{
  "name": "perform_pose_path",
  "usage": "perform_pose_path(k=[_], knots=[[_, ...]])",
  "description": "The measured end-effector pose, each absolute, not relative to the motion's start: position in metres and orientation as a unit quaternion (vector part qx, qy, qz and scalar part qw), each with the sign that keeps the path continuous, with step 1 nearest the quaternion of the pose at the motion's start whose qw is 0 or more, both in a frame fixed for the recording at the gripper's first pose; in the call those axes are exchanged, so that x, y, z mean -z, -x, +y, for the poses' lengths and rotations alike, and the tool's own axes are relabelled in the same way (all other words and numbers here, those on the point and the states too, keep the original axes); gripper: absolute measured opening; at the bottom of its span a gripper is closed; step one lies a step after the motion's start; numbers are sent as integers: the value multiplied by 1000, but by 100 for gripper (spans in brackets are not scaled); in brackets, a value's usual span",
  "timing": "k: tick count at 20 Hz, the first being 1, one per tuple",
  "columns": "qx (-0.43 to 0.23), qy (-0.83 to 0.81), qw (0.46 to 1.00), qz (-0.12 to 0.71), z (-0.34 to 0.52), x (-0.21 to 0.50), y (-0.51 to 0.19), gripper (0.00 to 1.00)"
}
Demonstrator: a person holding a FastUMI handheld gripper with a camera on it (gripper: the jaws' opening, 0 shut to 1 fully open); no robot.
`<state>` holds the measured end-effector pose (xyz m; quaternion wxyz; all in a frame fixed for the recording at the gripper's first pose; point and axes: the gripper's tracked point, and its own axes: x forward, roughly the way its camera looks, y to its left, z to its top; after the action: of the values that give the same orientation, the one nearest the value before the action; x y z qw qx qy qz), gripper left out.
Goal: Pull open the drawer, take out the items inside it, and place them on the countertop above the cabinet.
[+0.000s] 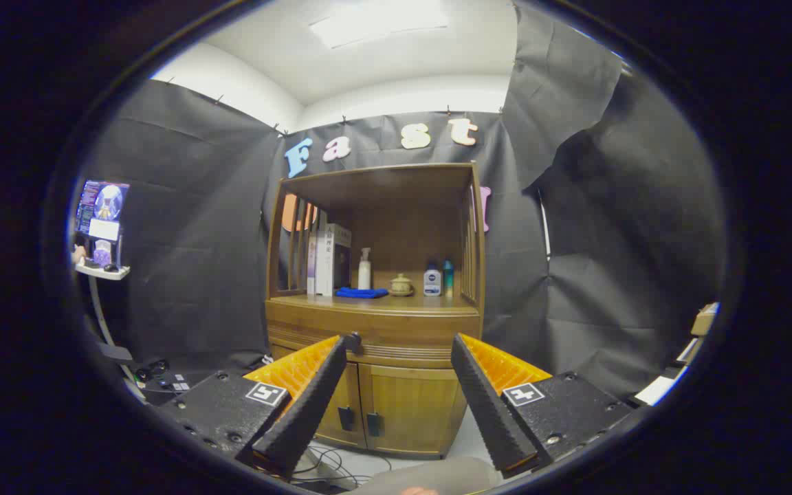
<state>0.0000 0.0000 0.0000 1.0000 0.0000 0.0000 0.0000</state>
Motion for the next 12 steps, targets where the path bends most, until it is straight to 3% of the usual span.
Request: perform_pose_path(k=[12], knots=[[-5, 4, 1000, 11, 1, 4, 0, 99]])
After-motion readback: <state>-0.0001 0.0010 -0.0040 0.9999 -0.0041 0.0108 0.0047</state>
